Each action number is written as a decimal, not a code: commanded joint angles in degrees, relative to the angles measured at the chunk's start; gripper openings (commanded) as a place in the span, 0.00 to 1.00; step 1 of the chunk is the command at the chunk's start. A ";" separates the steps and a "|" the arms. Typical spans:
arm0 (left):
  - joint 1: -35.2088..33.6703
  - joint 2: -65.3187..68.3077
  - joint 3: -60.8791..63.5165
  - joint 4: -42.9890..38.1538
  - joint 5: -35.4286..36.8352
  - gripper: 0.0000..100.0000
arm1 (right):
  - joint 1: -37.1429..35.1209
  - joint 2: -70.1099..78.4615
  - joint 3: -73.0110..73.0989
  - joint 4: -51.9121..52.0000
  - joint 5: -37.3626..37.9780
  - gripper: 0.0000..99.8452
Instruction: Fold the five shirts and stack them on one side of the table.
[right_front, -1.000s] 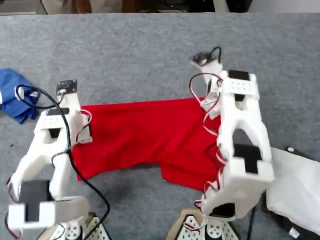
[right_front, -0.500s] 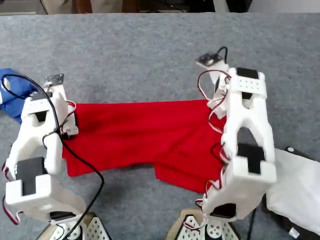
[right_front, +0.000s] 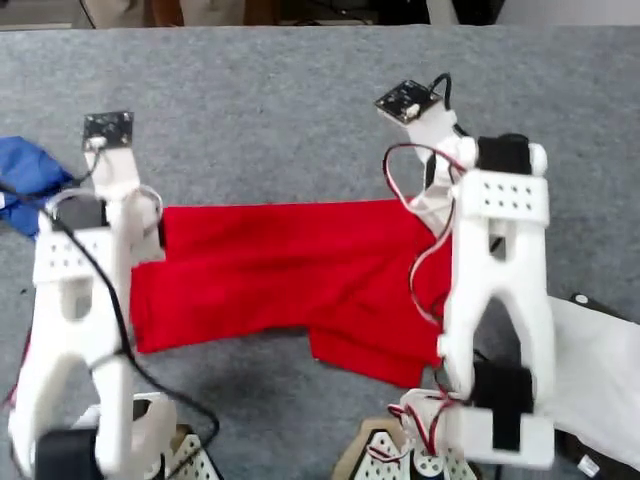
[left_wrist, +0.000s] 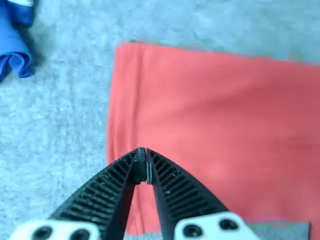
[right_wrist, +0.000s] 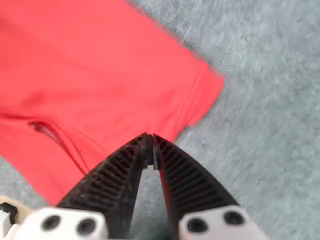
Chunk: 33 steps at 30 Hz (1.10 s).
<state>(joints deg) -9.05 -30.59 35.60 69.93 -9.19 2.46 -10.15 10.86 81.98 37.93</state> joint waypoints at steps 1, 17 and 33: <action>0.97 -12.00 8.88 -1.14 -0.09 0.02 | -0.75 -7.60 5.23 0.26 0.70 0.00; -6.33 -17.01 39.21 -29.71 0.44 0.02 | -10.33 -2.59 17.10 0.00 -1.49 0.00; -7.74 -14.20 37.98 -30.86 0.44 0.02 | -15.69 7.87 25.45 -12.57 -3.96 0.00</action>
<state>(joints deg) -16.62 -44.92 74.73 39.96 -9.10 -12.92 -4.62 37.32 71.16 35.21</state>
